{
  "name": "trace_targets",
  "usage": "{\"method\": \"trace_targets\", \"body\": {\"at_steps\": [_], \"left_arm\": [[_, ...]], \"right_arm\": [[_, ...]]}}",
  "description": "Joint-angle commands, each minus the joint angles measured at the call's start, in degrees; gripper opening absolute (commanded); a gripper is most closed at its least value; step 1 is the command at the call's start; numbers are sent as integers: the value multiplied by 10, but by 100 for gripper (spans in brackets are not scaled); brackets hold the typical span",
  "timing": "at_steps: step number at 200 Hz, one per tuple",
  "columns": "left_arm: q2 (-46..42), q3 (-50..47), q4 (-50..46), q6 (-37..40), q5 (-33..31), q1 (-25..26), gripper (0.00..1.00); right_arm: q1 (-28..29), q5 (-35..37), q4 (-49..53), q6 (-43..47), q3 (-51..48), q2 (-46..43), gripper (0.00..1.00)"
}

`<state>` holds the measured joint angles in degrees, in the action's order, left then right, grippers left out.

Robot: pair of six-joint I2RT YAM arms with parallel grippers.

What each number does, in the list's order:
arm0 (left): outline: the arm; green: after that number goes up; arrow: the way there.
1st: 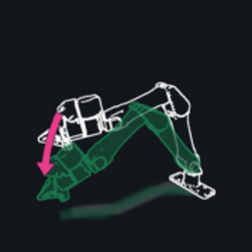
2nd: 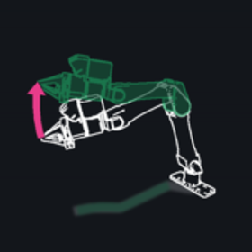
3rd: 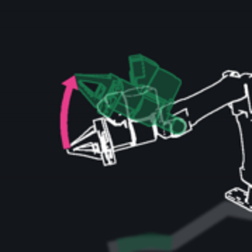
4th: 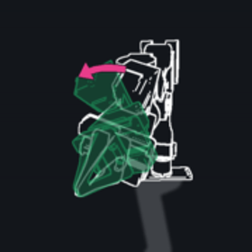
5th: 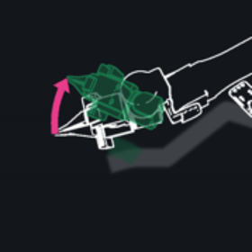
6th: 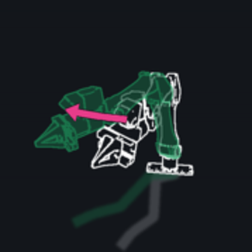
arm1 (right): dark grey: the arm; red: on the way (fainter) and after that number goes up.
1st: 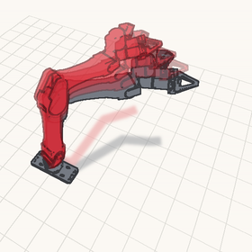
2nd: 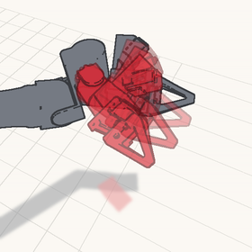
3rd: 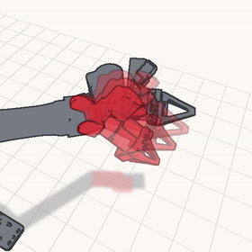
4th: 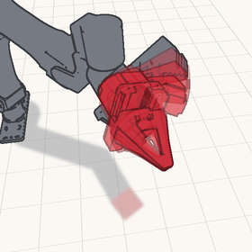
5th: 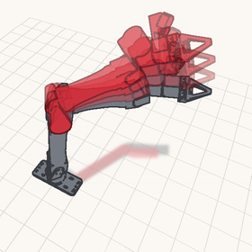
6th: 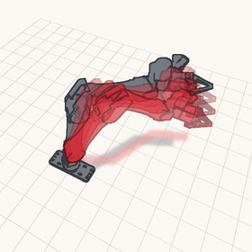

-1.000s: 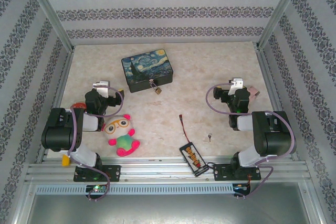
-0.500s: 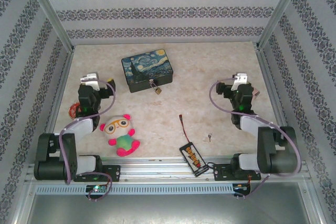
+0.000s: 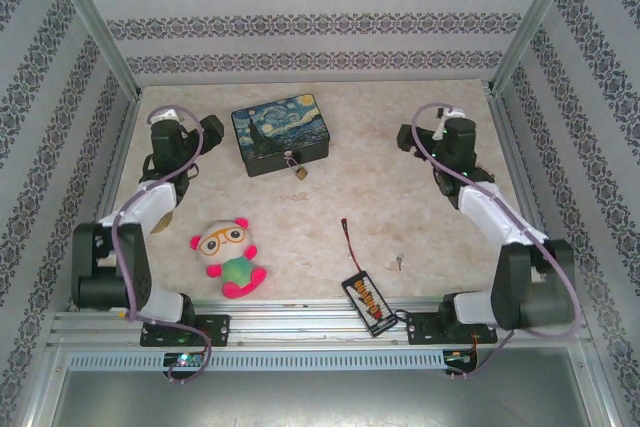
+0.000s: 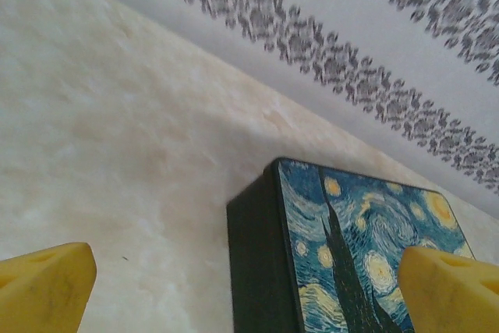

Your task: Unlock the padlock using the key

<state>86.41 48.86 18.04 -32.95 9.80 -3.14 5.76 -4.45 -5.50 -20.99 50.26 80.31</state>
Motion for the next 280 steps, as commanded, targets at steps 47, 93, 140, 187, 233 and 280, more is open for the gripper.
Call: {"method": "trace_targets", "body": {"at_steps": [47, 93, 140, 187, 233, 280], "left_arm": [[133, 80, -26, -68, 73, 64, 99], [198, 125, -43, -63, 89, 86, 90], [225, 155, -77, -52, 80, 101, 80], [237, 164, -78, -44, 73, 114, 72], [254, 180, -81, -28, 78, 129, 57], [286, 206, -78, -16, 100, 156, 46]], "right_arm": [[119, -86, 129, -60, 230, 212, 98], [152, -144, 151, -80, 382, 360, 92], [153, -208, 171, -121, 521, 485, 86], [168, -223, 207, -115, 623, 545, 81], [180, -222, 201, -121, 631, 561, 71], [184, -217, 191, -113, 584, 531, 60]]}}
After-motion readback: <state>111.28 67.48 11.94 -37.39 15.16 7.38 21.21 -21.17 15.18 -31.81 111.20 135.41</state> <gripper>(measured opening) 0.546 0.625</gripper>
